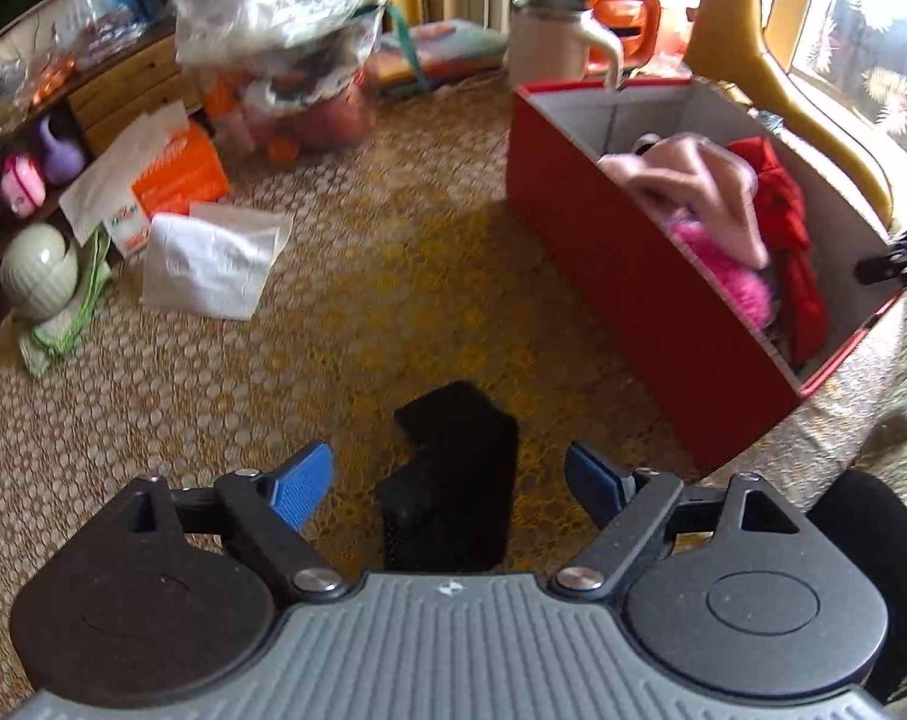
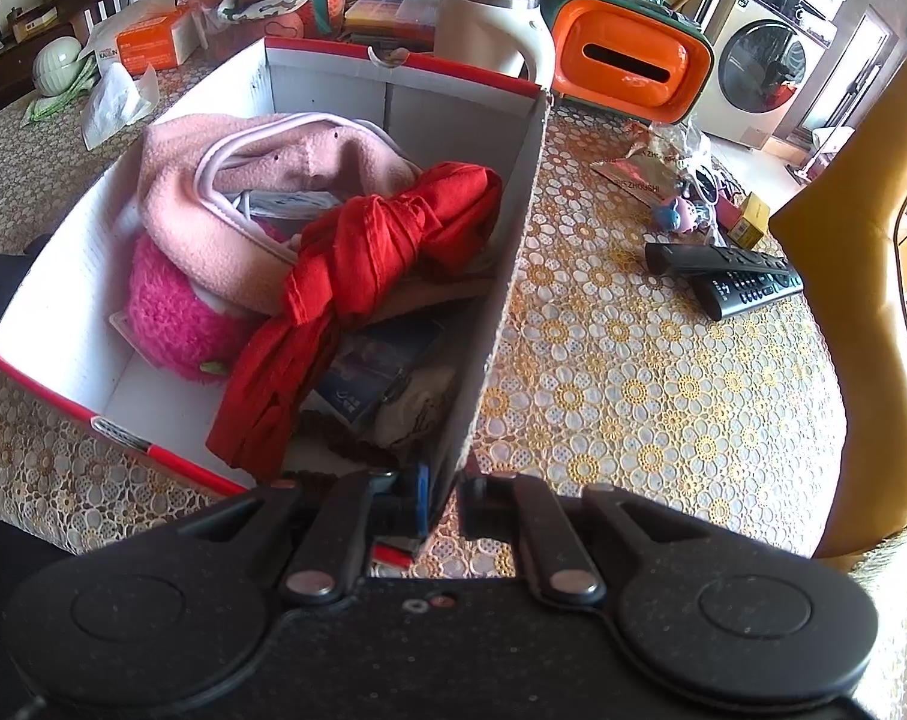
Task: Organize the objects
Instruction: 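Move the left tool back to the black mesh cloth on the table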
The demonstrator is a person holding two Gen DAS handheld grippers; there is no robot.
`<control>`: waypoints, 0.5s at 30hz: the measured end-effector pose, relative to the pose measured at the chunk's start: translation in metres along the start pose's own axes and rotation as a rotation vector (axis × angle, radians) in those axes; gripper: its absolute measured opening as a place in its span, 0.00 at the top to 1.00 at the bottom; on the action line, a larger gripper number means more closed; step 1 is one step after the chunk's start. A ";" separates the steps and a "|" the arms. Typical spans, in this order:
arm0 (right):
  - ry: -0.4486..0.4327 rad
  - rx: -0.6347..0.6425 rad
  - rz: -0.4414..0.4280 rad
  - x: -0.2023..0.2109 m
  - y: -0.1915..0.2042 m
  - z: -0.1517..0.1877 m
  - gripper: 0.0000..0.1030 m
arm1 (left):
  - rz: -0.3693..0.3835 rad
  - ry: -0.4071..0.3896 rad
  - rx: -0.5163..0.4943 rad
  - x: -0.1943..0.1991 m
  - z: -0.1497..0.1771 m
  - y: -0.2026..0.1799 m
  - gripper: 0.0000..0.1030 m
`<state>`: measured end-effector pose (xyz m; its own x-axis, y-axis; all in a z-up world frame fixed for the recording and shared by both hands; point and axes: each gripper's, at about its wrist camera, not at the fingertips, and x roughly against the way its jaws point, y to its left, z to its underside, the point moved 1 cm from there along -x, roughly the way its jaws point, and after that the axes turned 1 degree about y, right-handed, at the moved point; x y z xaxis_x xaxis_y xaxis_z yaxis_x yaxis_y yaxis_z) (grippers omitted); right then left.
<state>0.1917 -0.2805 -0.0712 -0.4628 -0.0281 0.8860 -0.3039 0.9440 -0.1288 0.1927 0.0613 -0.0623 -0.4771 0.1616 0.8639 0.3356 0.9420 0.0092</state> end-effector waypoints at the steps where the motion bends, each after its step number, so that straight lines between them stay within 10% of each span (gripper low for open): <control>1: 0.001 0.001 0.002 0.000 0.000 0.000 0.92 | 0.000 0.014 0.013 -0.007 0.002 0.001 0.17; 15: 0.006 0.004 0.005 0.000 0.001 -0.001 0.92 | -0.020 0.054 0.048 -0.059 0.019 -0.003 0.05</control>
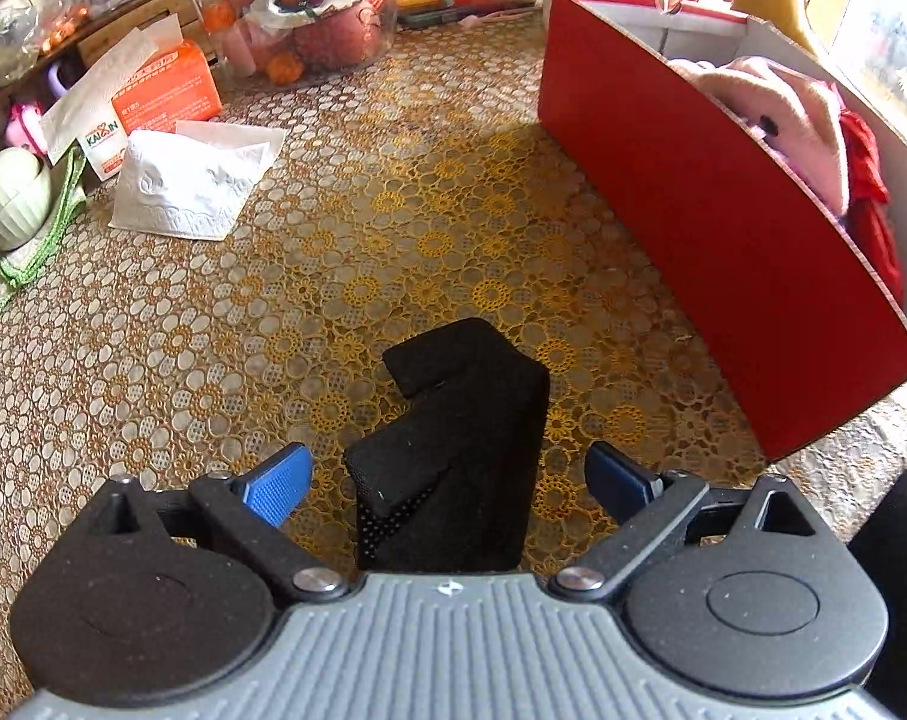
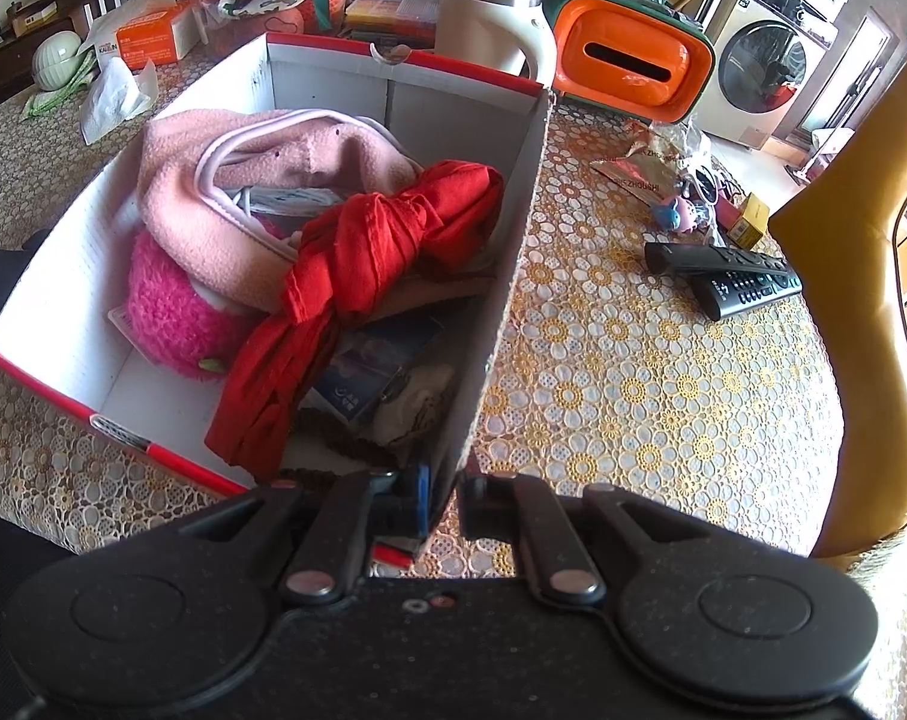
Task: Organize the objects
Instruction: 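Grasp the black mesh cloth with the left tool, then carry the black mesh cloth into the shoebox with the left tool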
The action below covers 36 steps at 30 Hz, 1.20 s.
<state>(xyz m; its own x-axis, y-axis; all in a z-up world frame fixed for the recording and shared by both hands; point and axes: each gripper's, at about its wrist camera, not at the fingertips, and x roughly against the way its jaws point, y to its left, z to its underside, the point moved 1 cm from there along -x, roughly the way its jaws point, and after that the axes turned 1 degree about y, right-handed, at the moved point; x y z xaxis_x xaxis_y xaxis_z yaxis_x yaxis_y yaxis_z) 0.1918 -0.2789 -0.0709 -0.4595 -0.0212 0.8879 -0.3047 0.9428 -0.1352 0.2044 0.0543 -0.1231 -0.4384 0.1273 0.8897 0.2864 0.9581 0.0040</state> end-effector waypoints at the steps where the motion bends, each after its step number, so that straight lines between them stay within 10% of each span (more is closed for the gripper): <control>1: 0.000 -0.001 0.000 0.000 0.000 0.000 0.92 | 0.001 -0.005 0.000 -0.001 0.000 0.000 0.05; 8: 0.000 0.001 0.000 0.000 0.000 0.000 0.92 | -0.016 -0.026 -0.016 -0.003 0.000 -0.003 0.08; 23: -0.005 0.000 -0.003 0.001 0.000 0.000 0.92 | -0.019 0.006 0.002 0.011 0.002 -0.002 0.87; 36: -0.010 0.004 -0.004 0.001 0.000 -0.001 0.92 | 0.044 -0.116 -0.033 0.084 -0.015 -0.021 0.90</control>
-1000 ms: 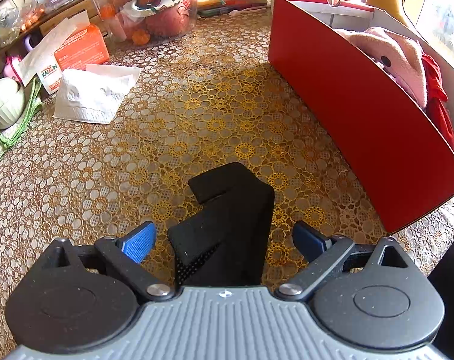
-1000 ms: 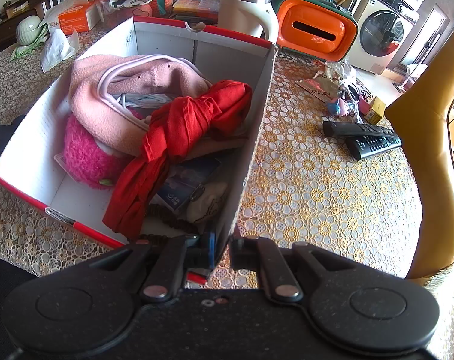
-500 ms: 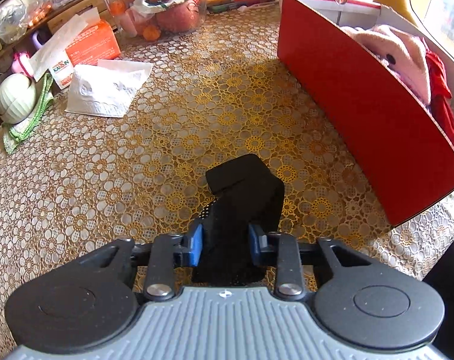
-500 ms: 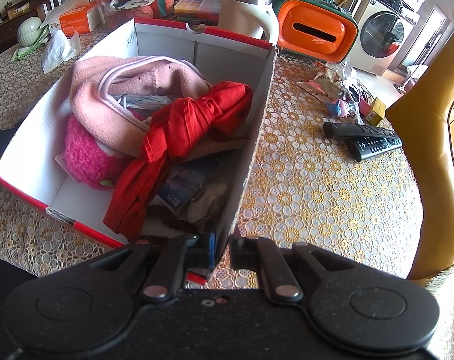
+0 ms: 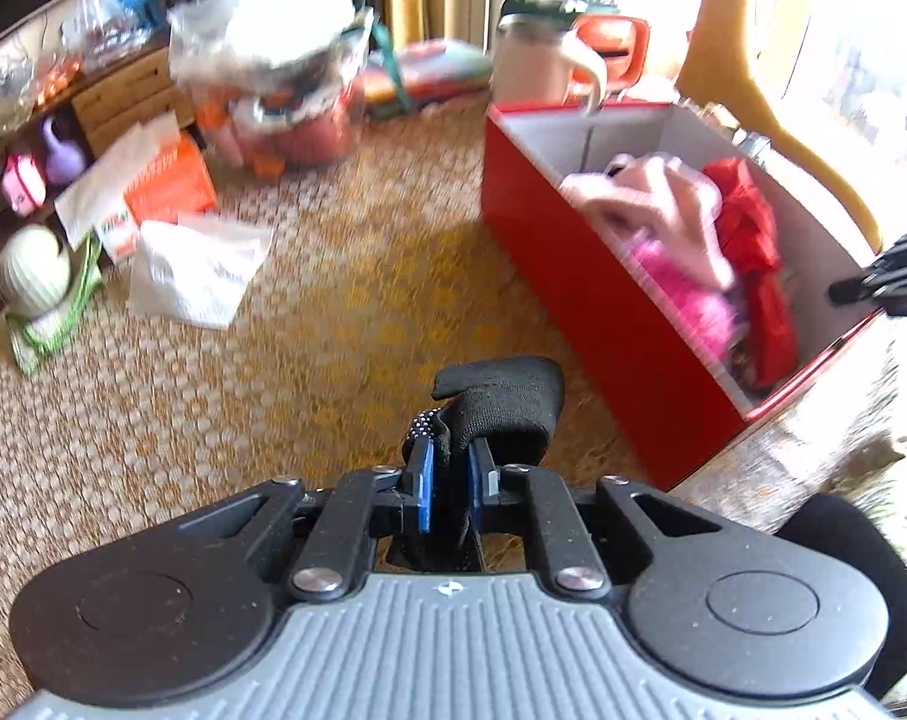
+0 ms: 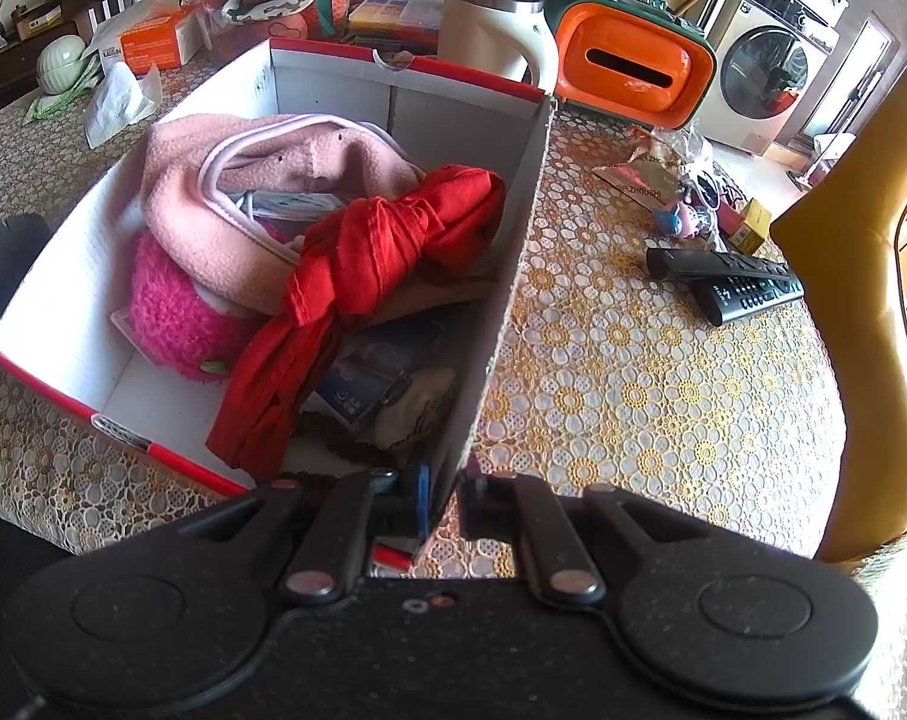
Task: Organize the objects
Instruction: 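Carry the black mesh cloth into the shoebox with the left tool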
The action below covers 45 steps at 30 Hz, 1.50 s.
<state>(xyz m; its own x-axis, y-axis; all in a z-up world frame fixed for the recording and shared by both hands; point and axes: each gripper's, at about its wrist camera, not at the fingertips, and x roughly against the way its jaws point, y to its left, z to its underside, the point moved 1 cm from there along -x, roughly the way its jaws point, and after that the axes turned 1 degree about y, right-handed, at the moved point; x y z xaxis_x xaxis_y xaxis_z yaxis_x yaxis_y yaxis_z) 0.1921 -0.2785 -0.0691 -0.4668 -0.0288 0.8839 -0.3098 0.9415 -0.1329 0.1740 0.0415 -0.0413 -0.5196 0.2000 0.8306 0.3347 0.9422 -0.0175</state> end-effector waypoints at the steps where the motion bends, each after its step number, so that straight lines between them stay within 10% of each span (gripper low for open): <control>1: 0.000 0.000 0.000 0.000 0.000 0.000 0.92 | 0.003 -0.012 -0.004 0.007 -0.004 -0.002 0.90; 18: 0.000 -0.002 -0.003 -0.001 0.001 -0.001 0.92 | 0.087 -0.155 -0.196 0.068 -0.086 -0.072 0.90; 45: -0.013 -0.015 -0.032 -0.005 -0.004 0.001 0.92 | 0.186 0.005 -0.396 -0.044 -0.114 -0.200 0.90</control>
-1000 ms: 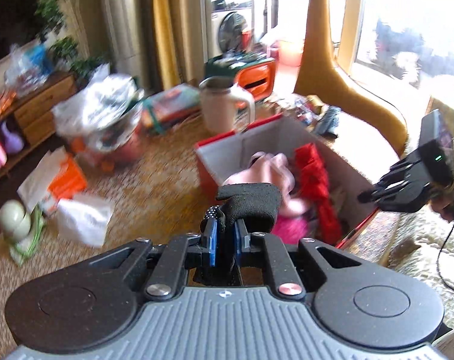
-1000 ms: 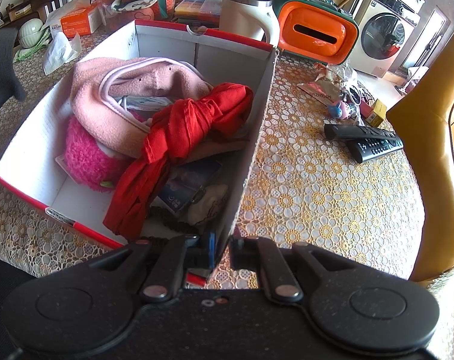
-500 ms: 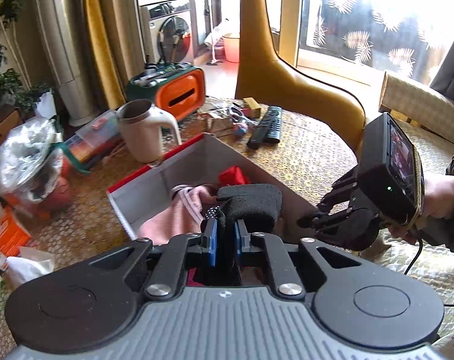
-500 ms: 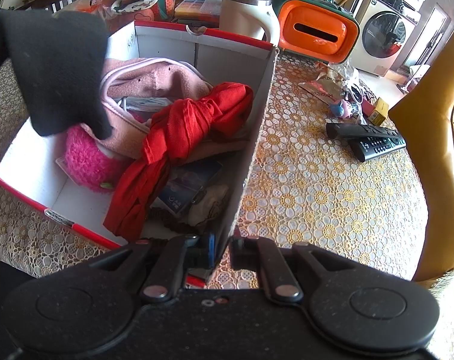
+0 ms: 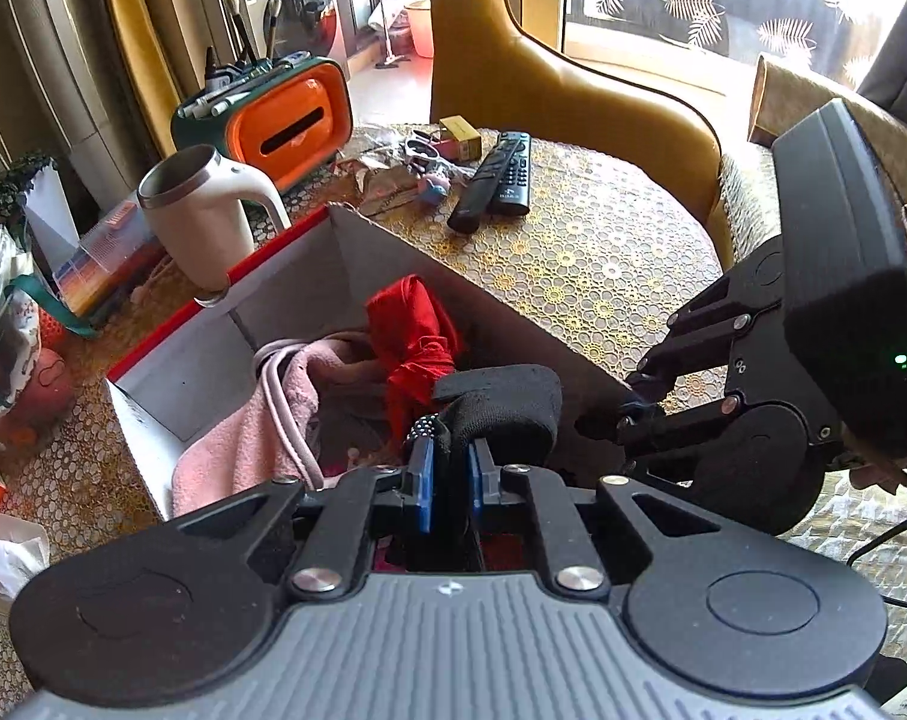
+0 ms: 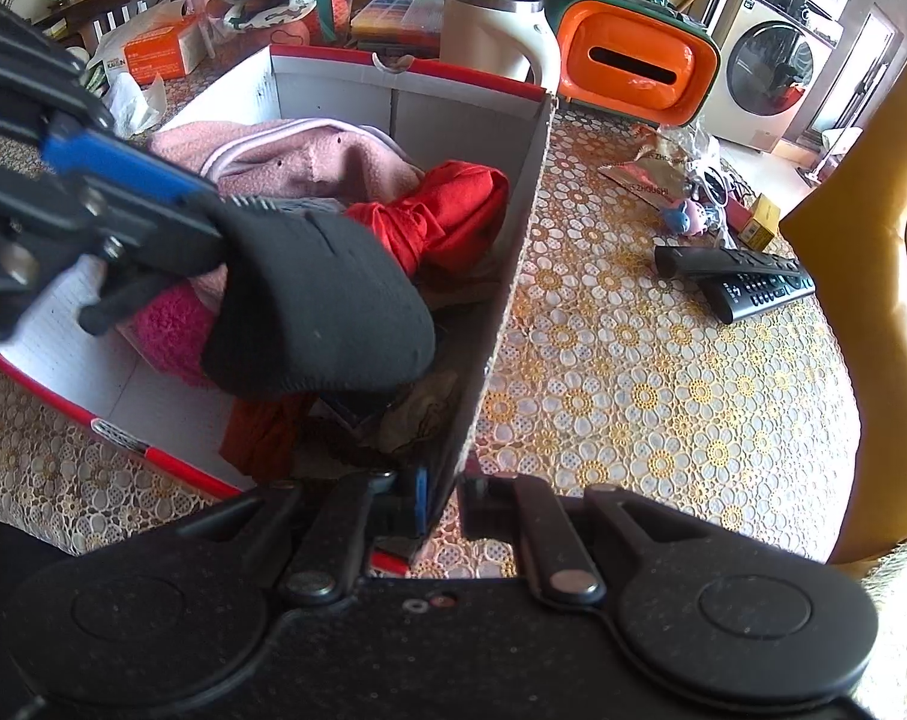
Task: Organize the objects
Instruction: 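Carry the black mesh cloth into the shoebox with the left tool, then open the left tool to release the black cloth in the shoebox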
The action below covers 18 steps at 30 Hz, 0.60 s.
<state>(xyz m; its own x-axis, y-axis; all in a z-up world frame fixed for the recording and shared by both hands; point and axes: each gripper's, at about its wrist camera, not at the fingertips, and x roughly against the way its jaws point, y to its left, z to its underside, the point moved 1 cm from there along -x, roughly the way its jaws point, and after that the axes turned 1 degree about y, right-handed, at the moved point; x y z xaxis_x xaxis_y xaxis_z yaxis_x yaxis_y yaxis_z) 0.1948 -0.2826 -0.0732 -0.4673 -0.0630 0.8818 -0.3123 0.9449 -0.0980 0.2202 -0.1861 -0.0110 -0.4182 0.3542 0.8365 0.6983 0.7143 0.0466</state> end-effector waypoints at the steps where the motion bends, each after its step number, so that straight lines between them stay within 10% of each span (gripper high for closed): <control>1: -0.001 -0.001 -0.001 0.000 0.000 0.000 0.92 | 0.007 0.008 0.001 -0.004 0.000 -0.001 0.90; 18: -0.001 -0.007 0.002 0.001 0.000 0.001 0.92 | 0.038 0.083 0.066 -0.047 0.014 -0.002 0.89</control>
<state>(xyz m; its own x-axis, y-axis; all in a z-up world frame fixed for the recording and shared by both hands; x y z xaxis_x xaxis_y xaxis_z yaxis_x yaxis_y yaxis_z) 0.1938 -0.2834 -0.0726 -0.4689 -0.0619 0.8811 -0.3056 0.9473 -0.0961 0.2301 -0.1958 -0.0576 -0.3403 0.3326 0.8795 0.6715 0.7407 -0.0203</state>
